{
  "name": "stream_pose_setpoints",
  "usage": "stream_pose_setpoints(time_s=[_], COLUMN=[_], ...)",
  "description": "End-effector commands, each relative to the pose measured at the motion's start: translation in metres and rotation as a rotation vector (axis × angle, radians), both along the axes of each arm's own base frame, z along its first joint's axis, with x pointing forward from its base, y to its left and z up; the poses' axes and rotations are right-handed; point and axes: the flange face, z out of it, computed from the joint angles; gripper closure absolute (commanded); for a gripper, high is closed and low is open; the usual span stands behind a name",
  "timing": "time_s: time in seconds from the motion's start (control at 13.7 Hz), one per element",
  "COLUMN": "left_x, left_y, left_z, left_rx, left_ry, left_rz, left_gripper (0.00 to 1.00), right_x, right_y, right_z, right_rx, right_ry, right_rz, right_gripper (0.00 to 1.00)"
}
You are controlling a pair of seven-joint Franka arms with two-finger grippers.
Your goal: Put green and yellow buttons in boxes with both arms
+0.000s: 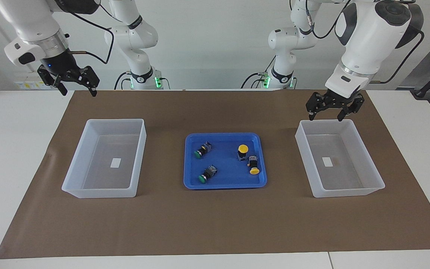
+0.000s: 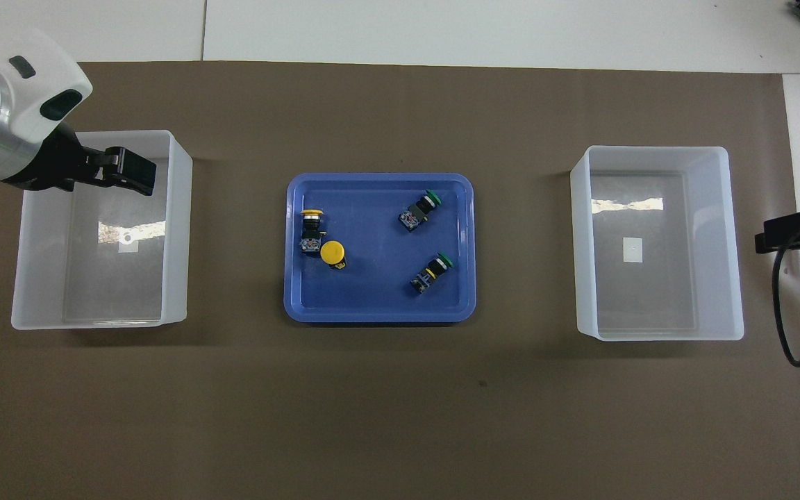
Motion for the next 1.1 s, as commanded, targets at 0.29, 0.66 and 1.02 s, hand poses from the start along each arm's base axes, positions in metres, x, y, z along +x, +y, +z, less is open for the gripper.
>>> stream_pose_setpoints(time_s=[0.29, 0.66, 1.02], left_x=[-0.011, -0.011, -0.018], left_y=[0.0, -0.001, -0.03], left_z=[0.0, 0.0, -0.021], left_rx=[-0.008, -0.008, -0.02], left_ry=[-0.023, -0.023, -0.119], left_rz=[-0.018, -0.02, -0.05], left_gripper=[0.0, 0.0, 0.0], right_x=[-0.006, -0.01, -0.001], right_y=[-0.001, 0.005, 0.104], right_z=[0.001, -0.006, -0.066], right_rx=[-0.012, -0.001, 0.005], right_ry=[0.005, 0.01, -0.027], right_rz=[0.022, 0.018, -0.085], right_gripper=[0.0, 0.0, 0.0])
